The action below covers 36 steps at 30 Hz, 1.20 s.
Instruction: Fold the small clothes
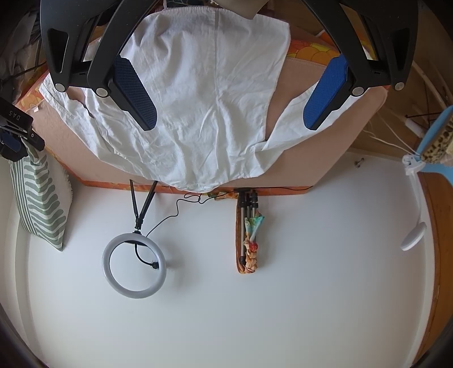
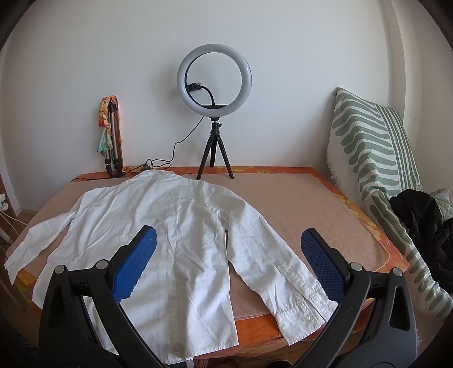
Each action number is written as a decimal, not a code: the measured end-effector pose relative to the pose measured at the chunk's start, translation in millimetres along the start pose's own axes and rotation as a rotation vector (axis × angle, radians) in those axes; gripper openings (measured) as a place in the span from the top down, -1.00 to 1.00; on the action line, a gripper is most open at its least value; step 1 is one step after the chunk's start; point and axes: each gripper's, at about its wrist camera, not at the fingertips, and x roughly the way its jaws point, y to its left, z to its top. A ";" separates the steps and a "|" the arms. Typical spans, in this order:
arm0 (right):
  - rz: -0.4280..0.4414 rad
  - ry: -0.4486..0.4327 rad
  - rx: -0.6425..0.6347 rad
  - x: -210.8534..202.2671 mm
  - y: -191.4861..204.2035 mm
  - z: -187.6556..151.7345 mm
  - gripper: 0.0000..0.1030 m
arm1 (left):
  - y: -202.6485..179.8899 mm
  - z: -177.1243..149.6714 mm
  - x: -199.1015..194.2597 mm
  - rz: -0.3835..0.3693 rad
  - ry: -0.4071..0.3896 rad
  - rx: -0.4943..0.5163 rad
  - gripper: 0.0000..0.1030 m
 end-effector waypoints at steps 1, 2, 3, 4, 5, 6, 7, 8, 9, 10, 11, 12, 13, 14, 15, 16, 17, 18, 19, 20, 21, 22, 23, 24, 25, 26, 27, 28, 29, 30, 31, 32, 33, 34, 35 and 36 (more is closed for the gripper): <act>0.000 0.000 0.000 0.0 0.0 0.0 -1.00 | 0.1 0.4 0.1 -0.001 -0.001 0.000 -0.99; 0.001 0.001 0.000 0.0 0.1 -0.1 -1.00 | -0.4 0.0 -0.1 0.000 -0.001 0.001 -0.99; 0.000 -0.001 -0.001 0.0 0.0 -0.2 -1.00 | -0.8 -0.2 -0.3 0.000 -0.001 0.001 -0.99; 0.000 -0.001 0.000 0.0 0.0 -0.1 -1.00 | -0.6 0.0 -0.2 0.000 -0.002 0.001 -0.99; 0.001 -0.001 0.000 0.0 0.0 -0.1 -1.00 | -0.9 -0.1 -0.3 0.000 -0.001 0.002 -0.99; 0.000 0.000 0.000 0.1 0.0 -0.1 -1.00 | -1.0 -0.5 -0.5 -0.001 -0.001 0.002 -0.99; 0.000 0.000 0.000 0.0 0.0 -0.1 -1.00 | -0.7 0.2 -0.4 -0.001 -0.001 0.001 -0.99; 0.000 -0.001 0.000 0.0 0.0 -0.1 -1.00 | -1.0 0.0 -0.6 0.001 -0.002 0.002 -0.99; -0.001 -0.001 0.001 0.2 0.0 -0.1 -1.00 | -0.6 0.5 -0.1 0.002 -0.003 0.002 -0.99; -0.001 -0.001 0.001 0.2 0.1 -0.1 -1.00 | -0.1 1.0 0.6 0.003 -0.002 0.000 -0.99; 0.000 -0.001 0.001 0.2 0.1 0.0 -1.00 | 0.4 0.6 1.7 0.002 -0.001 -0.002 -0.99; 0.000 -0.001 0.000 0.3 0.1 -0.1 -1.00 | 0.8 0.4 2.7 0.002 0.000 -0.004 -0.99; 0.000 -0.001 0.000 0.3 0.1 -0.1 -1.00 | 1.4 0.5 3.8 0.002 0.002 -0.005 -0.99; 0.000 -0.001 0.000 0.3 0.1 -0.1 -1.00 | 1.8 -0.1 4.3 0.002 0.003 -0.005 -0.99; 0.000 -0.001 0.000 0.4 0.2 -0.1 -1.00 | 1.8 -0.4 4.7 0.002 0.003 -0.006 -0.99; 0.000 -0.001 0.000 0.4 0.2 0.0 -1.00 | 2.0 -0.6 5.2 0.002 0.004 -0.006 -0.99; 0.000 -0.001 0.000 0.4 0.3 0.0 -1.00 | 1.8 -1.3 4.7 0.003 0.003 -0.005 -0.99; -0.001 -0.002 -0.001 0.4 0.4 0.0 -1.00 | 1.9 -1.2 4.9 0.003 0.003 -0.005 -0.99; -0.001 -0.002 -0.001 0.3 0.4 0.0 -1.00 | 1.8 -1.4 5.2 0.003 0.003 -0.004 -0.99; 0.000 -0.002 0.000 0.6 0.4 0.0 -1.00 | 1.6 -1.8 4.9 0.004 0.002 -0.005 -0.99; 0.000 -0.002 0.000 0.6 0.5 0.0 -1.00 | 1.4 -1.8 4.9 0.003 0.002 -0.004 -0.99; 0.000 -0.001 0.000 0.7 0.6 0.0 -1.00 | 1.4 -1.7 5.3 0.004 0.002 -0.004 -0.99; -0.001 -0.002 0.000 0.8 0.6 0.0 -1.00 | 1.4 -1.9 4.9 0.004 0.003 -0.005 -0.99; -0.001 -0.002 0.000 0.9 0.7 0.0 -1.00 | 1.4 -2.1 4.9 0.002 0.003 -0.005 -0.99; -0.001 -0.001 0.000 0.9 0.8 -0.1 -1.00 | 1.4 -2.4 5.3 0.001 0.005 -0.006 -0.99; 0.000 0.000 0.001 0.9 0.8 -0.1 -1.00 | 1.5 -2.8 5.7 0.001 0.006 -0.005 -0.99; 0.000 -0.001 0.000 0.9 1.0 -0.1 -1.00 | 1.6 -3.3 6.3 0.002 0.007 -0.004 -0.99; 0.000 -0.001 0.001 0.9 1.0 -0.1 -1.00 | 1.6 -3.5 6.5 0.002 0.007 -0.003 -0.99; 0.000 -0.001 0.001 1.0 1.1 -0.2 -1.00 | 1.5 -3.8 6.3 0.003 0.007 -0.002 -0.99; 0.001 -0.002 0.000 1.0 1.2 -0.2 -1.00 | 1.2 -3.9 6.2 0.005 0.007 0.000 -0.99; 0.000 -0.002 0.000 1.1 1.3 -0.3 -1.00 | 1.7 -3.9 6.4 0.006 0.006 0.000 -0.99; 0.000 -0.002 -0.001 1.1 1.3 -0.3 -1.00 | 2.1 -4.0 5.9 0.006 0.006 -0.001 -0.99; 0.001 -0.002 0.000 1.1 1.3 -0.4 -1.00 | 1.8 -4.0 5.9 0.006 0.006 0.000 -0.99; 0.001 -0.002 0.000 1.2 1.3 -0.4 -1.00 | 2.2 -4.0 6.1 0.008 0.005 0.000 -0.99; 0.000 -0.002 0.000 1.2 1.3 -0.4 -1.00 | 2.3 -4.6 5.2 0.009 0.004 0.001 -0.99; 0.000 -0.002 0.000 1.2 1.3 -0.4 -1.00 | 2.7 -4.8 4.9 0.011 0.003 0.002 -0.99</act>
